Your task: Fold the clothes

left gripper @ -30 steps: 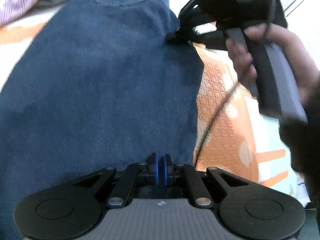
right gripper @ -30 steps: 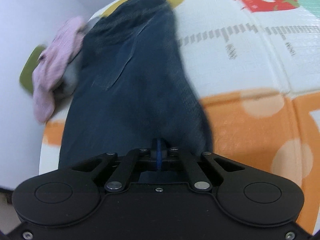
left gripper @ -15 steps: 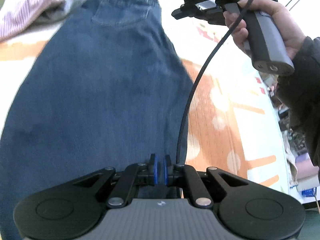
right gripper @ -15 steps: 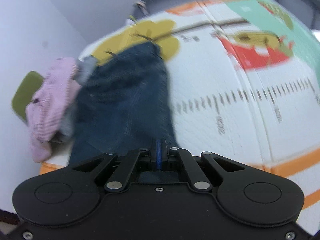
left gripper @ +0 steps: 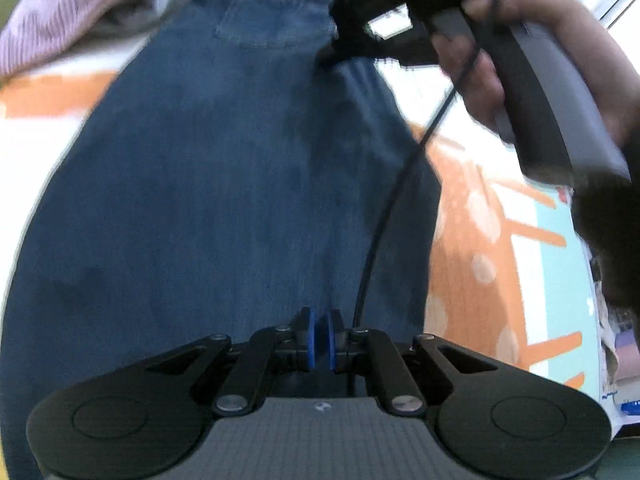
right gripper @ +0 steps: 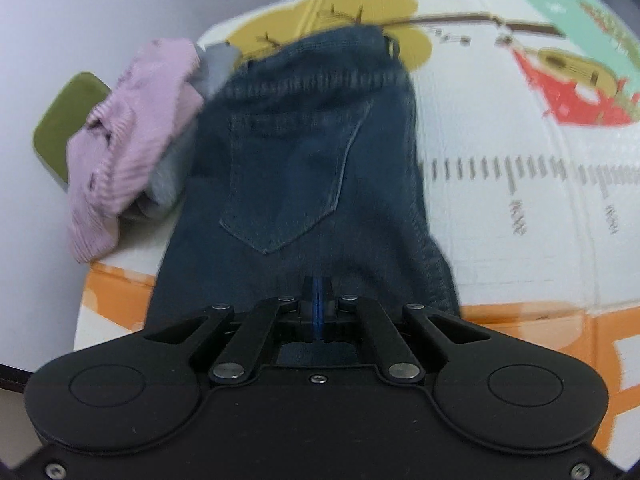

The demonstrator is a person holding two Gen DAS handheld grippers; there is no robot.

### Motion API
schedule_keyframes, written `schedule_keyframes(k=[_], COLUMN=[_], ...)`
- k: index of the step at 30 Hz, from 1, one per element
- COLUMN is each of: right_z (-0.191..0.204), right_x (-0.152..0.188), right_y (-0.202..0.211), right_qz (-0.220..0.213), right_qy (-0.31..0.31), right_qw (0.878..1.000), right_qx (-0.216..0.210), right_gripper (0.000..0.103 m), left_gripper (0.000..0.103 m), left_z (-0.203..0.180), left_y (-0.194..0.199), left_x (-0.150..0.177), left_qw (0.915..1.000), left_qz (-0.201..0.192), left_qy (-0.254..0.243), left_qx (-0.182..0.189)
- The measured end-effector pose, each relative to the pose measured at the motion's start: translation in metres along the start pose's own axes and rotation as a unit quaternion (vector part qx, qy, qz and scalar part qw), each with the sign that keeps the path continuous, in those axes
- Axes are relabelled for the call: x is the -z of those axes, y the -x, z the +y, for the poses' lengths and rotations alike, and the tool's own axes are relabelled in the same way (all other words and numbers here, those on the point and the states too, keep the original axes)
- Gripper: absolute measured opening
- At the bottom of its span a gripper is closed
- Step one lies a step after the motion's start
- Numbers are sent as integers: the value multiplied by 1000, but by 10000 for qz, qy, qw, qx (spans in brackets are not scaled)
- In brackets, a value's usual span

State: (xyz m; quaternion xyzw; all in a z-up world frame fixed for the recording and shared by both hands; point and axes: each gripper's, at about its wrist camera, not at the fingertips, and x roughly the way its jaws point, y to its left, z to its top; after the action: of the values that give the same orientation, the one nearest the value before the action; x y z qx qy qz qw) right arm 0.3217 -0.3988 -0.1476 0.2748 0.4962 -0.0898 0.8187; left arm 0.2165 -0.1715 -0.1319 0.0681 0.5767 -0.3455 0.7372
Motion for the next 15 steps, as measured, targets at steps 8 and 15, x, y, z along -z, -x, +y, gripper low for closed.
schedule_keyframes(k=[8,15], right_z=[-17,-24], right_x=[-30,-43], right_y=[-32,-45], right_qz=[-82,126], right_qy=[-594,-1138], right_qw=[9982,9934], right_qx=[52,76], right_gripper=[0,0], left_gripper=[8,8], left_z=[11,12], left_y=[-4,-2], left_x=[4,6], left_qw=[9998,9996], left_qz=[-16,-30], left_qy=[67,141], left_qx=[182,228])
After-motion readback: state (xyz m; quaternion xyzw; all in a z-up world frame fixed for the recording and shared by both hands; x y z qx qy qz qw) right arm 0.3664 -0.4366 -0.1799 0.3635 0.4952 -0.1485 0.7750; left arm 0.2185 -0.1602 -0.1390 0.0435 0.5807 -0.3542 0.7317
